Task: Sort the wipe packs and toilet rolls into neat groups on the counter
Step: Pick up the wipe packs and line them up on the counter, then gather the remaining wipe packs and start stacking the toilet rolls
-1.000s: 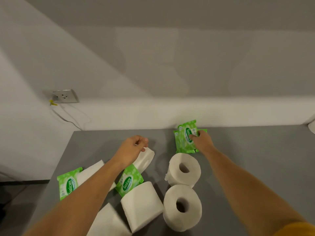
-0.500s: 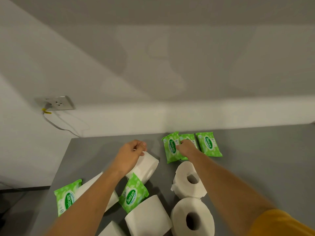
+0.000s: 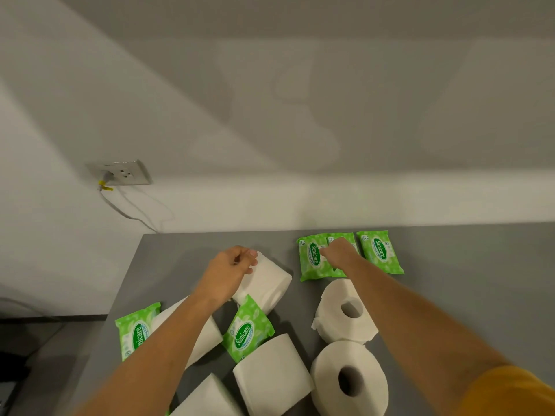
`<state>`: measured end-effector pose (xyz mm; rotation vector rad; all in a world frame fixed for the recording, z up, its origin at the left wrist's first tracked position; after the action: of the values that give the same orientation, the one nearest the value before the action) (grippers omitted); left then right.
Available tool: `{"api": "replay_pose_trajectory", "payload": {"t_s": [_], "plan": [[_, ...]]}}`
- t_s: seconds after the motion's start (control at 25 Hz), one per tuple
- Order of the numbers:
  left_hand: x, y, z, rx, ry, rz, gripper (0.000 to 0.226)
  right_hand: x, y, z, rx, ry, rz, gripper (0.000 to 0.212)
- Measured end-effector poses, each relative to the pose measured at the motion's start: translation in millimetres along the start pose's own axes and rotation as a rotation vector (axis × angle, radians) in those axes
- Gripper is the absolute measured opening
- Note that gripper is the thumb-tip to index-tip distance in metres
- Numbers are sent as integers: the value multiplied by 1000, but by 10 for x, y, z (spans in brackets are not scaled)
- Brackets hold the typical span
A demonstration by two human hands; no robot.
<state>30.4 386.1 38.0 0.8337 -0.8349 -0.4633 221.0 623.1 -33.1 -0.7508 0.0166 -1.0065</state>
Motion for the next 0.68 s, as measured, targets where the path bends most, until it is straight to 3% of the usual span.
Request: {"api": "replay_pose_trajectory", "payload": {"t_s": [0.4, 0.56, 0.6, 0.68], "plan": [[486, -229, 286, 2, 37, -5, 16, 517, -693, -106, 36, 12, 234, 52], [599, -407, 447, -29, 66, -9, 18, 582, -955, -521, -54, -91, 274, 42], [615, -458, 501, -47, 79, -7, 22, 596, -1011, -653, -53, -149, 277, 49], [636, -558, 601, -81, 93, 1, 26, 616, -1110, -877, -26, -236, 282, 88]]}}
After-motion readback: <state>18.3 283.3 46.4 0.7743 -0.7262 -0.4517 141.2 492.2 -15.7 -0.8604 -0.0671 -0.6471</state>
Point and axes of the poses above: each hand's wrist, its own x-axis away from the middle knuckle, its own z-axis out of the back of the hand, y = z × x, the point moved 10 cm from there along -x, towards the middle knuckle, and after that the axes turned 15 degrees about z, right-handed, at the moved point
